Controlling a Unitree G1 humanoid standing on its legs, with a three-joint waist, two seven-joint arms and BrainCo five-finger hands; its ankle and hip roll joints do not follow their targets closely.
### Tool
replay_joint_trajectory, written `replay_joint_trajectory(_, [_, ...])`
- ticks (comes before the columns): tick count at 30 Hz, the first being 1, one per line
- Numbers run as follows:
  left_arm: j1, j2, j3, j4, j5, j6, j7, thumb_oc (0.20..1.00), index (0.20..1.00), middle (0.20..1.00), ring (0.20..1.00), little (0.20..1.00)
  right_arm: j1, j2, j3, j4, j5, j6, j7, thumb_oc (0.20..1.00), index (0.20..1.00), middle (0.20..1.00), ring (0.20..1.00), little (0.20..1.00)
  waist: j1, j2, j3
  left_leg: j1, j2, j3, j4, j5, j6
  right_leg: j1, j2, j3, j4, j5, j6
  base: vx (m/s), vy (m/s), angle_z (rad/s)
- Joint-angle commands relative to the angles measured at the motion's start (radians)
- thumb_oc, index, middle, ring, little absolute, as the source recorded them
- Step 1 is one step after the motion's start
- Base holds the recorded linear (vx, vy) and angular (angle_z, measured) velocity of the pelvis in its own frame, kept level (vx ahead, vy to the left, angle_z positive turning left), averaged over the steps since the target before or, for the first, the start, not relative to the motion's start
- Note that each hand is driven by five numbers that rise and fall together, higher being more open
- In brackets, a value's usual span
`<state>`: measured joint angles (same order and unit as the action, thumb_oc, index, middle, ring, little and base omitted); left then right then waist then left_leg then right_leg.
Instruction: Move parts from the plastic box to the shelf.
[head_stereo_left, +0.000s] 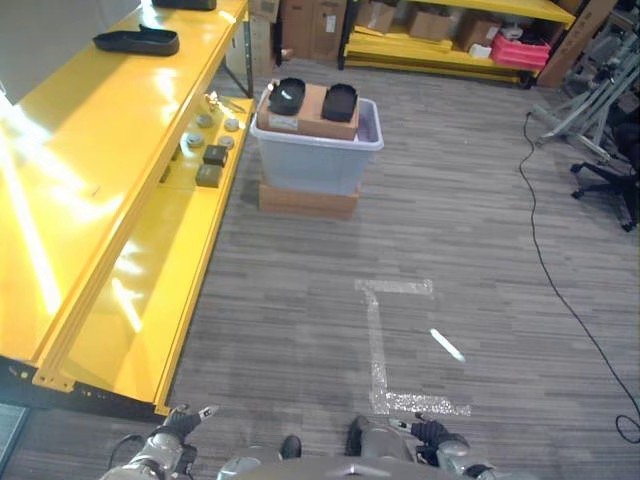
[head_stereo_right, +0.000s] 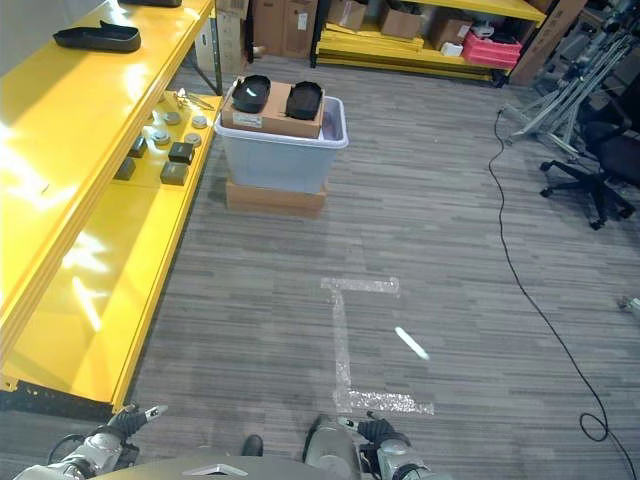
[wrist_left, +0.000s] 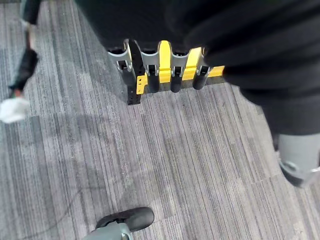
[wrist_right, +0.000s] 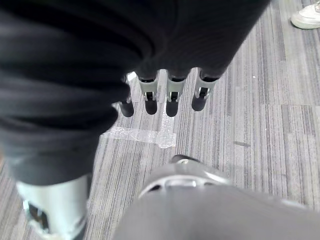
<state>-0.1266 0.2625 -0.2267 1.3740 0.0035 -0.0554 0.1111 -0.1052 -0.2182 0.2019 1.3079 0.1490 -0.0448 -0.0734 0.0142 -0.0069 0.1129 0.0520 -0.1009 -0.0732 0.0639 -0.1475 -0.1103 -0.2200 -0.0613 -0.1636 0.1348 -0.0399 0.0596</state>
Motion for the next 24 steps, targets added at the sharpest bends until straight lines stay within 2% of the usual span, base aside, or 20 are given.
replay_joint_trajectory(1, [-0.009,0.018,0.024,0.0,0.001,-0.015,0.018,1.0,1.0,1.0,1.0,1.0,-0.032,-0.016,-0.025,0.036,0.002,-0.01,-0.014,1.0,1.0,1.0,1.0,1.0,-0.013,-0.018,0.028,0.018,0.091,-0.164,0.012,-0.004,0.128,0.027,-0.046,0.114,-0.04,0.089,0.098,0.41,-0.153,0.62])
replay_joint_trajectory(4, [0.003,0.001,0.022,0.016,0.011,-0.014,0.014,1.0,1.0,1.0,1.0,1.0,-0.017,-0.015,-0.019,0.053,-0.008,-0.009,-0.012,1.0,1.0,1.0,1.0,1.0,-0.023,-0.023,0.0,0.067,0.131,-0.191,0.005,-0.015,0.1,0.036,-0.032,0.093,-0.047,0.084,0.081,0.43,-0.243,0.62])
replay_joint_trajectory(5, [0.017,-0.016,0.022,0.011,0.006,-0.013,0.013,1.0,1.0,1.0,1.0,1.0,-0.008,-0.018,-0.012,0.072,-0.018,-0.011,-0.011,1.0,1.0,1.0,1.0,1.0,-0.021,-0.015,-0.015,0.055,0.161,-0.214,0.089,0.045,0.074,0.062,-0.003,0.088,-0.045,0.061,0.049,0.49,-0.322,0.85])
replay_joint_trajectory(6, [0.023,-0.023,0.026,0.007,-0.002,-0.013,0.012,1.0,1.0,1.0,1.0,1.0,-0.003,-0.02,-0.007,0.076,-0.022,-0.011,-0.011,1.0,1.0,1.0,1.0,1.0,-0.013,-0.015,-0.013,0.032,0.155,-0.225,0.161,0.08,0.065,0.084,-0.003,0.074,-0.058,0.058,0.038,0.36,-0.238,0.84])
replay_joint_trajectory(7, [0.023,-0.023,0.026,0.007,-0.002,-0.013,0.012,1.0,1.0,1.0,1.0,1.0,-0.003,-0.021,-0.007,0.076,-0.022,-0.011,-0.011,1.0,1.0,1.0,1.0,1.0,-0.015,-0.015,-0.013,0.029,0.154,-0.227,0.165,0.078,0.065,0.085,-0.003,0.072,-0.059,0.059,0.038,0.18,-0.155,0.72])
replay_joint_trajectory(9, [0.021,-0.037,0.023,0.001,-0.016,-0.014,0.001,1.0,1.0,1.0,1.0,1.0,-0.023,-0.041,0.006,0.062,-0.016,-0.013,-0.009,1.0,1.0,1.0,1.0,1.0,0.006,-0.031,0.017,-0.093,0.112,-0.249,0.384,0.161,0.068,0.137,-0.007,0.074,-0.09,0.056,0.011,0.17,-0.198,0.78])
replay_joint_trajectory(10, [0.019,-0.04,0.018,-0.004,-0.015,-0.014,0.001,1.0,1.0,1.0,1.0,1.0,-0.034,-0.05,0.008,0.059,-0.014,-0.013,-0.013,1.0,1.0,1.0,1.0,1.0,0.019,-0.038,0.033,-0.139,0.094,-0.246,0.445,0.173,0.072,0.157,-0.011,0.071,-0.104,0.052,0.005,0.19,-0.22,0.46])
replay_joint_trajectory(11, [0.016,-0.044,0.007,-0.011,-0.009,-0.015,0.004,1.0,1.0,1.0,1.0,1.0,-0.05,-0.066,0.012,0.061,-0.017,-0.012,-0.017,1.0,1.0,1.0,1.0,1.0,0.032,-0.045,0.045,-0.176,0.097,-0.227,0.486,0.186,0.079,0.182,-0.013,0.063,-0.119,0.045,-0.002,0.19,-0.198,0.17])
replay_joint_trajectory(13, [0.016,-0.048,0.003,-0.009,-0.006,-0.01,0.002,1.0,1.0,1.0,1.0,1.0,-0.074,-0.088,0.002,0.049,-0.006,-0.013,-0.028,1.0,1.0,1.0,1.0,1.0,0.044,-0.055,0.05,-0.24,0.127,-0.15,0.408,0.172,0.074,0.218,-0.024,0.042,-0.145,0.029,-0.002,0.27,-0.175,-0.3])
replay_joint_trajectory(14, [0.02,-0.048,-0.002,-0.011,-0.001,-0.011,0.002,1.0,1.0,1.0,1.0,1.0,-0.078,-0.093,-0.003,0.049,0.001,-0.014,-0.029,1.0,1.0,1.0,1.0,1.0,0.058,-0.054,0.056,-0.253,0.125,-0.13,0.384,0.154,0.066,0.242,-0.024,0.039,-0.155,0.021,0.003,0.31,-0.094,-0.14])
replay_joint_trajectory(15, [0.026,-0.048,-0.006,-0.01,0.011,-0.012,-0.001,1.0,1.0,1.0,1.0,1.0,-0.081,-0.101,-0.008,0.042,0.007,-0.017,-0.028,1.0,1.0,1.0,1.0,1.0,0.055,-0.046,0.05,-0.266,0.111,-0.109,0.306,0.143,0.06,0.249,-0.02,0.034,-0.166,0.016,0.006,0.31,-0.036,0.02])
replay_joint_trajectory(16, [0.036,-0.046,-0.005,-0.003,0.027,-0.012,-0.004,1.0,1.0,1.0,1.0,1.0,-0.087,-0.111,-0.012,0.037,0.01,-0.018,-0.028,1.0,1.0,1.0,1.0,1.0,0.058,-0.036,0.041,-0.273,0.084,-0.095,0.214,0.131,0.062,0.261,-0.008,0.036,-0.176,0.01,0.011,0.51,0.008,0.09])
replay_joint_trajectory(17, [0.057,-0.041,-0.001,0.01,0.042,-0.012,-0.007,1.0,1.0,1.0,1.0,1.0,-0.092,-0.12,-0.002,0.037,-0.002,-0.024,-0.029,1.0,1.0,1.0,1.0,1.0,0.091,-0.001,0.023,-0.288,0.01,-0.129,0.008,0.197,0.08,0.291,0.042,0.063,-0.193,-0.005,0.015,0.54,0.02,0.0])
replay_joint_trajectory(18, [0.065,-0.038,-0.003,0.014,0.045,-0.011,-0.009,1.0,1.0,1.0,1.0,1.0,-0.093,-0.124,0.001,0.038,-0.011,-0.026,-0.03,1.0,1.0,1.0,1.0,1.0,0.107,0.007,0.021,-0.28,-0.016,-0.149,-0.046,0.229,0.082,0.323,0.055,0.076,-0.199,-0.021,0.016,0.52,0.058,-0.12])
replay_joint_trajectory(19, [0.067,-0.034,0.0,0.024,0.051,-0.011,-0.009,1.0,1.0,1.0,1.0,1.0,-0.105,-0.125,0.003,0.043,-0.023,-0.024,-0.03,1.0,1.0,1.0,1.0,1.0,0.121,0.014,0.013,-0.284,-0.034,-0.176,-0.03,0.241,0.083,0.335,0.061,0.091,-0.198,-0.033,0.02,0.34,0.077,-0.39])
replay_joint_trajectory(20, [0.078,-0.029,0.009,0.035,0.049,-0.011,-0.008,1.0,1.0,1.0,1.0,1.0,-0.118,-0.119,0.008,0.047,-0.035,-0.023,-0.022,1.0,1.0,1.0,1.0,1.0,0.127,0.013,0.003,-0.253,-0.031,-0.184,-0.024,0.223,0.093,0.339,0.061,0.108,-0.183,-0.048,0.018,0.21,0.074,-0.89])
replay_joint_trajectory(21, [0.078,-0.029,0.009,0.035,0.049,-0.011,-0.008,1.0,1.0,1.0,1.0,1.0,-0.118,-0.119,0.008,0.047,-0.035,-0.023,-0.022,1.0,1.0,1.0,1.0,1.0,0.128,0.013,0.003,-0.252,-0.031,-0.184,-0.024,0.223,0.093,0.339,0.061,0.108,-0.183,-0.048,0.018,0.33,0.111,-1.59])
replay_joint_trajectory(22, [0.074,-0.02,0.017,0.041,0.051,-0.014,-0.006,1.0,1.0,1.0,1.0,1.0,-0.114,-0.104,0.007,0.053,-0.041,-0.025,-0.022,1.0,1.0,1.0,1.0,1.0,0.12,0.002,-0.015,-0.226,-0.031,-0.19,-0.018,0.215,0.111,0.34,0.051,0.105,-0.159,-0.069,0.022,0.42,0.154,-1.7])
replay_joint_trajectory(23, [0.077,-0.005,0.037,0.032,0.044,-0.015,-0.004,1.0,1.0,1.0,1.0,1.0,-0.103,-0.085,-0.006,0.052,-0.031,-0.025,-0.017,1.0,1.0,1.0,1.0,1.0,0.121,-0.01,-0.023,-0.194,-0.025,-0.187,-0.018,0.194,0.128,0.314,0.048,0.108,-0.025,-0.079,0.041,0.42,0.154,-0.96])
replay_joint_trajectory(24, [0.077,-0.004,0.037,0.031,0.044,-0.015,-0.004,1.0,1.0,1.0,1.0,1.0,-0.103,-0.085,-0.006,0.052,-0.031,-0.025,-0.017,1.0,1.0,1.0,1.0,1.0,0.122,-0.01,-0.023,-0.193,-0.026,-0.186,-0.017,0.194,0.128,0.313,0.048,0.109,-0.022,-0.081,0.042,0.25,0.134,-0.17])
